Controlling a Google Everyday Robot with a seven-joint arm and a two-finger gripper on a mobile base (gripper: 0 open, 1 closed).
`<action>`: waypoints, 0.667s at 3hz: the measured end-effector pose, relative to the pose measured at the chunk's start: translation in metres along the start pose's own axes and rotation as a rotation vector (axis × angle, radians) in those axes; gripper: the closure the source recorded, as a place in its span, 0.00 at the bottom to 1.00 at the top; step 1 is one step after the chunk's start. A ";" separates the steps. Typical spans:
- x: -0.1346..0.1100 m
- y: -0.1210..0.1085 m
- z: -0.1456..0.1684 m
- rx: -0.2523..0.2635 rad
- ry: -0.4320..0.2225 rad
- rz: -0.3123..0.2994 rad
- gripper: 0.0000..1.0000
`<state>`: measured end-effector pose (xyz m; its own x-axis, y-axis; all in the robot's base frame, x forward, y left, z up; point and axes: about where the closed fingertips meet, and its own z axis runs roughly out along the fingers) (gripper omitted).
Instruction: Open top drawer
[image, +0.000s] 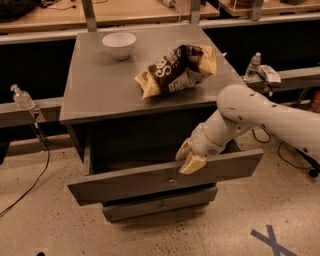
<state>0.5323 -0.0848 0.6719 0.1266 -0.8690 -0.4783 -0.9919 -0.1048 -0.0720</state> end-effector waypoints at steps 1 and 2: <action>-0.008 0.031 -0.006 -0.011 -0.045 -0.001 0.68; -0.016 0.055 -0.013 -0.015 -0.078 -0.003 0.62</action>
Offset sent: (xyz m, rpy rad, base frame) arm -0.1931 -0.0014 0.0621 0.2448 0.0515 0.0369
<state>0.4753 -0.0829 0.6873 0.1298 -0.8284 -0.5449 -0.9915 -0.1156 -0.0605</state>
